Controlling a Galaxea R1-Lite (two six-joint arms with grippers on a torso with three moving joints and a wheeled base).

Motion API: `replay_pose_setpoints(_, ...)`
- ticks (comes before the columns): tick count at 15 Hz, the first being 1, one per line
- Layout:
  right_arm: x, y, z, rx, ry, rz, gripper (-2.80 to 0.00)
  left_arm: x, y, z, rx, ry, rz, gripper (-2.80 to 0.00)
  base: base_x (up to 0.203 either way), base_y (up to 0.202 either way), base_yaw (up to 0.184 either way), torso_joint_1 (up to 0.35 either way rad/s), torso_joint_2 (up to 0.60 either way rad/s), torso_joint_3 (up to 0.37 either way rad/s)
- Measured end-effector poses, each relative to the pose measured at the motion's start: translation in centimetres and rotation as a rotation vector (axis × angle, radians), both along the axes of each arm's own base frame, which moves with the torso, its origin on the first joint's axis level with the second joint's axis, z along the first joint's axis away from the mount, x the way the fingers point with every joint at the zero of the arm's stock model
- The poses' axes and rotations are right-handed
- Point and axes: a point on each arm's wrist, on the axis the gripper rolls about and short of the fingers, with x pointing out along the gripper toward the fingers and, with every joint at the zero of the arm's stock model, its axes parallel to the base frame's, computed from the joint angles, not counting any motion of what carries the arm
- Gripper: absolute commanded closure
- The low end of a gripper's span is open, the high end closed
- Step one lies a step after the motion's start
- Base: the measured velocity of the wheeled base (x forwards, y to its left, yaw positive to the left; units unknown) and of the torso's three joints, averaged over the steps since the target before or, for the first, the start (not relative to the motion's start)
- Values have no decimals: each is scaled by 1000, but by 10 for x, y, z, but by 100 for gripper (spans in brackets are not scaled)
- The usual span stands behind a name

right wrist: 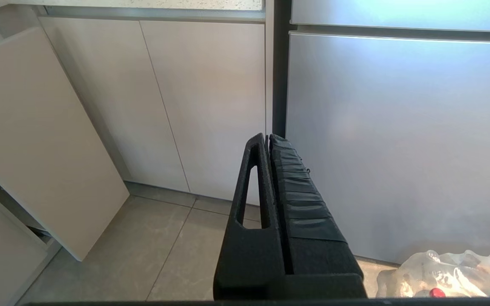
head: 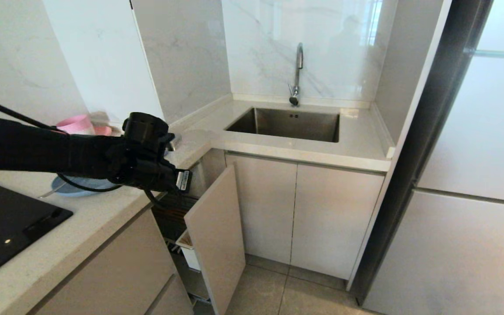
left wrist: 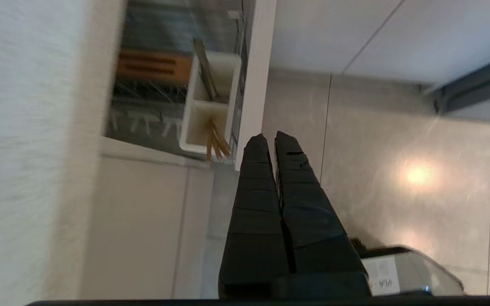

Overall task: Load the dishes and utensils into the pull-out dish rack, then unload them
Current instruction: Open the cupboard

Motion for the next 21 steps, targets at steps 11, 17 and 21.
replay_pose_setpoints(11,0,0,0,0,0,0,0,37,-3,-71,80,-24,-45,-280,0,0,0,0,0,0)
replay_pose_setpoints(17,0,0,0,0,0,0,0,42,-5,-88,78,-2,-50,-280,0,0,0,0,0,0)
replay_pose_setpoints(21,0,0,0,0,0,0,0,43,-11,-101,63,30,-81,-280,0,0,0,0,0,0)
